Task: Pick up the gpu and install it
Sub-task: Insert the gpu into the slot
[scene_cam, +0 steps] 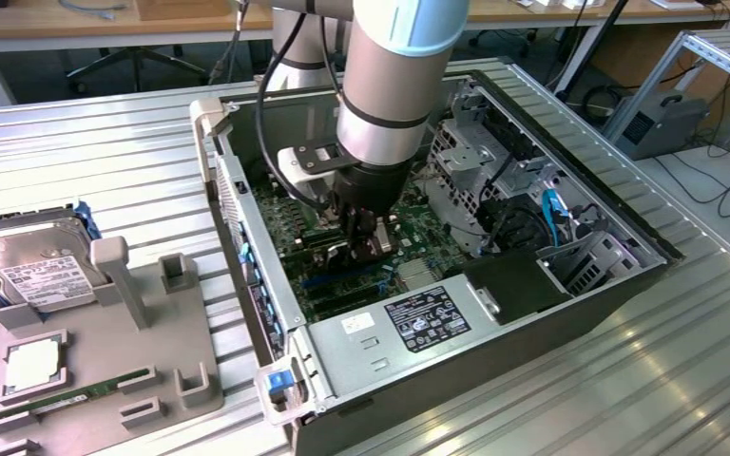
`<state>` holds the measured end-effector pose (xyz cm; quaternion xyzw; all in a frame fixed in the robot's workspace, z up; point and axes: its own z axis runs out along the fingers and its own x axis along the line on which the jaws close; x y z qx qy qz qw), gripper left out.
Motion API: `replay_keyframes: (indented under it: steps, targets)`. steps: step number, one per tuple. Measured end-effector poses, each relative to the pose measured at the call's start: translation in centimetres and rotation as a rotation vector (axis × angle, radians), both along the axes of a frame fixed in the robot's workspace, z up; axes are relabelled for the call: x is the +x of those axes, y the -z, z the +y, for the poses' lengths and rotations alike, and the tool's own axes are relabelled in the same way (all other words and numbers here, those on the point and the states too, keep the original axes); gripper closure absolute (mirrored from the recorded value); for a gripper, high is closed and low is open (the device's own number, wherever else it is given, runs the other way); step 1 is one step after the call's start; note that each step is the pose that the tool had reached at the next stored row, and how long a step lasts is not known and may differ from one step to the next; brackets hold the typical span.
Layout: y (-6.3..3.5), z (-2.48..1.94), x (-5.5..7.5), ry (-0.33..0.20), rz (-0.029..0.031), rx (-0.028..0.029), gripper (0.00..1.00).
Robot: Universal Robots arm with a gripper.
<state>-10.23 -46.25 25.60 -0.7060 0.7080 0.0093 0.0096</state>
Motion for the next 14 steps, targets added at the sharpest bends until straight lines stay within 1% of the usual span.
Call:
replay_keyframes:
  steps: [7,9,10,11,12,14]
  targets:
    - [0.00,0.00,0.00,0.000,0.0000,0.0000,0.73]
    - [-0.01,0.00,0.00,0.000,-0.0001,0.0002,0.60]
    - [-0.91,0.00,0.00,-0.003,0.0000,-0.0001,0.60]
    - [-0.91,0.00,0.00,-0.003,-0.0001,0.0000,0.60]
    - [-0.91,0.00,0.00,-0.004,0.0000,0.0000,0.73]
    - [-0.74,0.00,-0.01,-0.005,0.0000,-0.0002,0.73]
